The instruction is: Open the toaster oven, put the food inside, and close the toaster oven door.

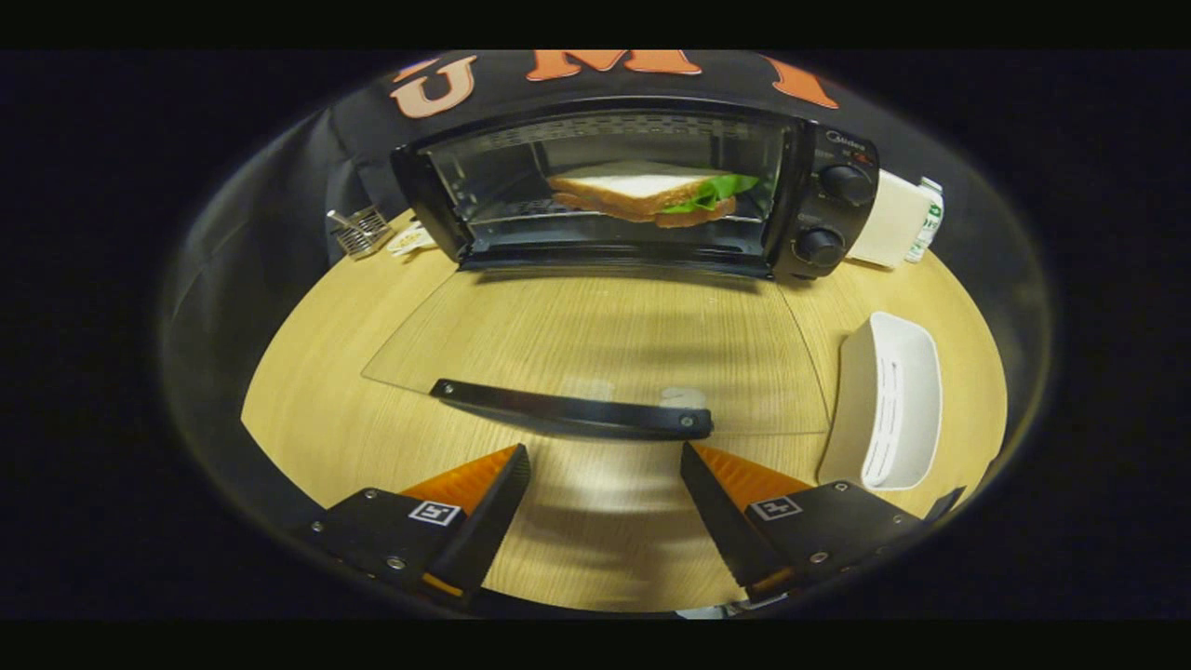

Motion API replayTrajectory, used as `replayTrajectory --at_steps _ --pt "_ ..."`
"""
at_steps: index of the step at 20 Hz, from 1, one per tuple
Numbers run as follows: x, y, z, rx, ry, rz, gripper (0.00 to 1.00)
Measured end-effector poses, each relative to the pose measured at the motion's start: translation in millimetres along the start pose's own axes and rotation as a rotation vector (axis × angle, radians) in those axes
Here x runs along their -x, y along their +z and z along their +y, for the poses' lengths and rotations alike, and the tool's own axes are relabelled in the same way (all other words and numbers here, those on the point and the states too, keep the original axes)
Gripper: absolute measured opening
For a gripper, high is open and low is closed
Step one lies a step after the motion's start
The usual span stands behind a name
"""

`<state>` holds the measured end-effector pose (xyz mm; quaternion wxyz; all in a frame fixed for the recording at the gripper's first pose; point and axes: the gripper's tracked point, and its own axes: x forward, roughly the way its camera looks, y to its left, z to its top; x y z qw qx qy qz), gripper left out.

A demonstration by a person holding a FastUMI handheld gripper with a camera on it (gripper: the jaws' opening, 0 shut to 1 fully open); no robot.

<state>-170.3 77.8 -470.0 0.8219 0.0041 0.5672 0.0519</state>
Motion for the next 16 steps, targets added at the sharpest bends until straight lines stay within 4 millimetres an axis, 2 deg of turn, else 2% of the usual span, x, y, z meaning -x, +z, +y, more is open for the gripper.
replayTrajectory --at_steps 3,6,9,11,13,16 --pt "-4.4 4.7 1.1 0.110 -0.024 0.009 0.96" --pt "0.2 15.8 8.1 0.038 0.016 0.007 0.96" --pt "13.8 48.6 10.8 0.070 0.025 -0.096 0.97" --pt "24.2 81.3 7.1 0.075 0.004 -0.169 0.96" --pt "27.6 105.3 5.2 0.058 -0.003 -0.206 0.96" --pt "29.3 139.4 -11.1 0.020 -0.033 -0.262 0.96"
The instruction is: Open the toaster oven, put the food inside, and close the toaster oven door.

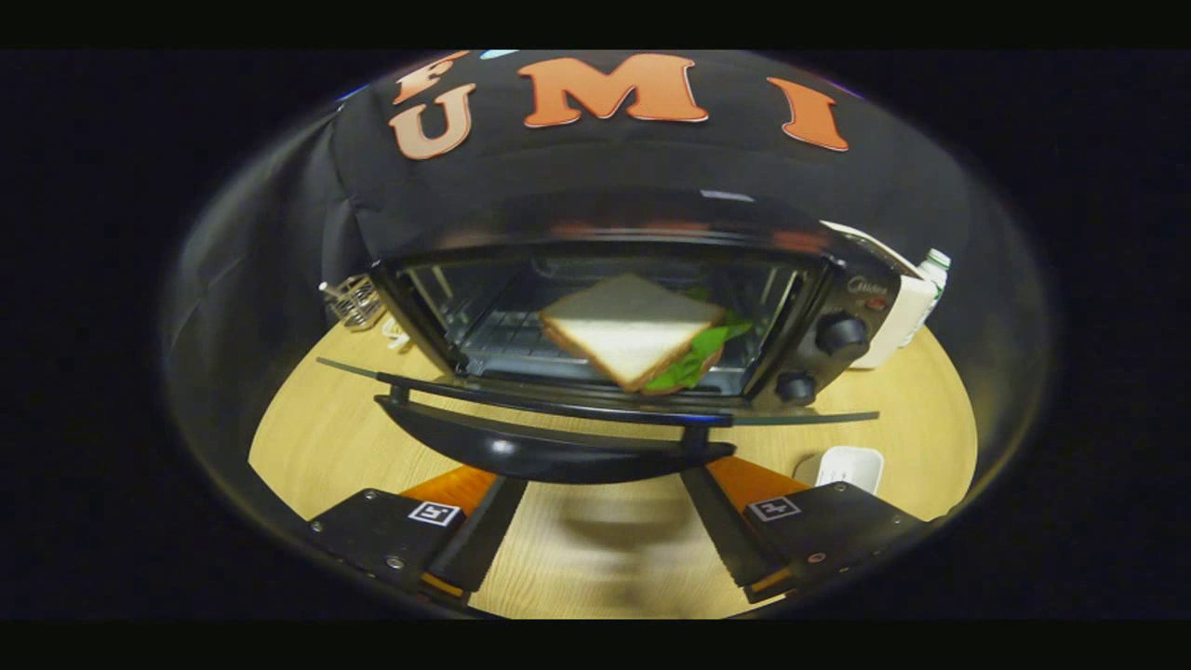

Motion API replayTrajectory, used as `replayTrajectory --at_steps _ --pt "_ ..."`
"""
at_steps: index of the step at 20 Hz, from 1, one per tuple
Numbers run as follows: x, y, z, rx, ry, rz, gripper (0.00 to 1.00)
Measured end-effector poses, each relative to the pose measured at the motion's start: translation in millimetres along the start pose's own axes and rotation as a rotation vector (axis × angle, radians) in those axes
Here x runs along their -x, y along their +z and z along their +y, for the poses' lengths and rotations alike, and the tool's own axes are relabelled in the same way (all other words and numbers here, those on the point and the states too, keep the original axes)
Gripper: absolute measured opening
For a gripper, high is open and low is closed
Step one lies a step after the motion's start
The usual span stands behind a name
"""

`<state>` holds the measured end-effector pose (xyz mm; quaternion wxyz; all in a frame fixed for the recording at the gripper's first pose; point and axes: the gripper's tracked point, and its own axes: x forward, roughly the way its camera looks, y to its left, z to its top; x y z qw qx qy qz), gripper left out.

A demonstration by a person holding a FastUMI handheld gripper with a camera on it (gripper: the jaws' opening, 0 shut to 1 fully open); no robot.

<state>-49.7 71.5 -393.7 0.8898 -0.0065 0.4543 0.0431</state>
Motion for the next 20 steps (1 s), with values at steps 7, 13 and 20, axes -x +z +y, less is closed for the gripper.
replayTrajectory --at_steps 7,13,20 --pt "-10.5 54.4 -13.8 -0.061 -0.026 -0.087 0.96" --pt "0.7 71.4 -15.2 -0.041 -0.042 -0.124 0.95" --pt "83.1 121.1 -1.6 0.027 0.030 -0.330 0.95"
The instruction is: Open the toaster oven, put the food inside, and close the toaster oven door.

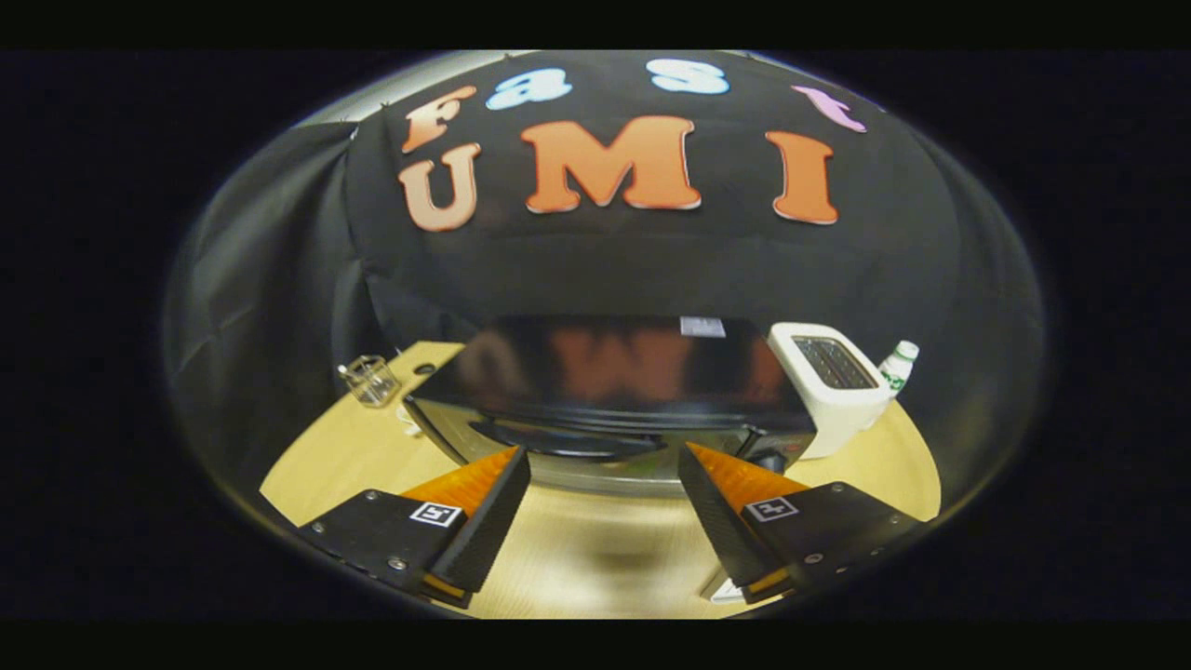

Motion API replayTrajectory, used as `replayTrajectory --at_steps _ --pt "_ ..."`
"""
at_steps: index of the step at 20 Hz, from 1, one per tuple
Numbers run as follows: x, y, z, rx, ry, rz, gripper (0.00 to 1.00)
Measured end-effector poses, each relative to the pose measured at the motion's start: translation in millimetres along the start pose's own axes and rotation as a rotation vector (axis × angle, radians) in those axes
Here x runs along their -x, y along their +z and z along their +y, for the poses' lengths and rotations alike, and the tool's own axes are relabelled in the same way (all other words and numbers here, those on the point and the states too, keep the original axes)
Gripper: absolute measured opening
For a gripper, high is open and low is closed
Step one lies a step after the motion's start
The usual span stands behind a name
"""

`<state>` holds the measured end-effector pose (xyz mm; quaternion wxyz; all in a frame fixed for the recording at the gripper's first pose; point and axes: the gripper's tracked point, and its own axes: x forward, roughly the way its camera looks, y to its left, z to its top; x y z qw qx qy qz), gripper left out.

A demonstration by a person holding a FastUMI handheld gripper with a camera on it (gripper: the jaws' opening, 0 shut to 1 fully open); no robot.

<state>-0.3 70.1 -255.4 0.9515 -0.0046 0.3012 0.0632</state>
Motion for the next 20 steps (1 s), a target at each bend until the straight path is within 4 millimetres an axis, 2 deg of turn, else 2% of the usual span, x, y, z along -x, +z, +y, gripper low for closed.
replayTrajectory --at_steps 2,6,9,15,17,20 --pt "21.9 43.5 -5.6 -0.013 0.001 -0.099 0.95" --pt "77.9 129.7 -17.6 -0.026 0.013 -0.326 0.95" --pt "124.8 182.3 -24.6 -0.008 0.015 -0.464 0.97" --pt "189.8 241.1 -44.9 0.008 -0.033 -0.601 0.97" --pt "206.8 254.7 -54.7 0.030 -0.077 -0.645 0.97" --pt "220.4 262.0 -64.7 0.052 -0.129 -0.665 0.97"
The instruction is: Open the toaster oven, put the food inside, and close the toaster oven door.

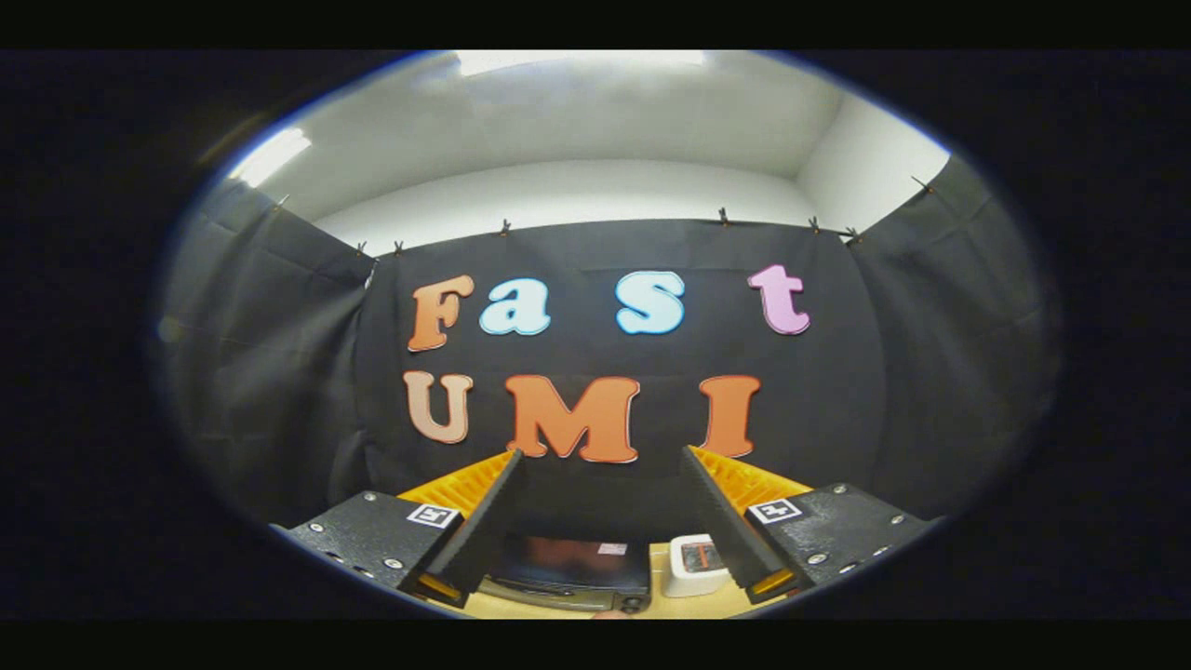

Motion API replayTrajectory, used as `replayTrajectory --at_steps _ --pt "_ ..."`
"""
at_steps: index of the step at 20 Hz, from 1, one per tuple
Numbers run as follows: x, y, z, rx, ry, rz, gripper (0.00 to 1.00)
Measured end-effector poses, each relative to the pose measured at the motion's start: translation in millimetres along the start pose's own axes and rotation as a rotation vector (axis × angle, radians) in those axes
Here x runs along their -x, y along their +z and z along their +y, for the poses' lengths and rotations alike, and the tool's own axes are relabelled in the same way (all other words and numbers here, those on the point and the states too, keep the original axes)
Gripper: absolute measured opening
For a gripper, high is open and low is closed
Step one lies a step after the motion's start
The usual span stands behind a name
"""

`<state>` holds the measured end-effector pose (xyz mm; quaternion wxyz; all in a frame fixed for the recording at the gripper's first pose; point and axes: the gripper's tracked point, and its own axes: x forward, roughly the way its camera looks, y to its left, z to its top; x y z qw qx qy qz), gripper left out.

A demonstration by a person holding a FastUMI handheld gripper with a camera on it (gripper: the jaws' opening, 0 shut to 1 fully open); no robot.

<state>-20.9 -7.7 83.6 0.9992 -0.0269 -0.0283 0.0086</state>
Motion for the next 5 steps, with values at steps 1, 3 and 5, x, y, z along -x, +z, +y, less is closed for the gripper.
replayTrajectory --at_steps 1,3,5 --pt "2.2 3.3 -1.8 -0.002 -0.005 0.001 0.97" --pt "1.0 14.7 2.9 -0.017 0.001 -0.010 0.97" --pt "2.5 17.7 0.9 -0.029 0.006 -0.025 0.97"
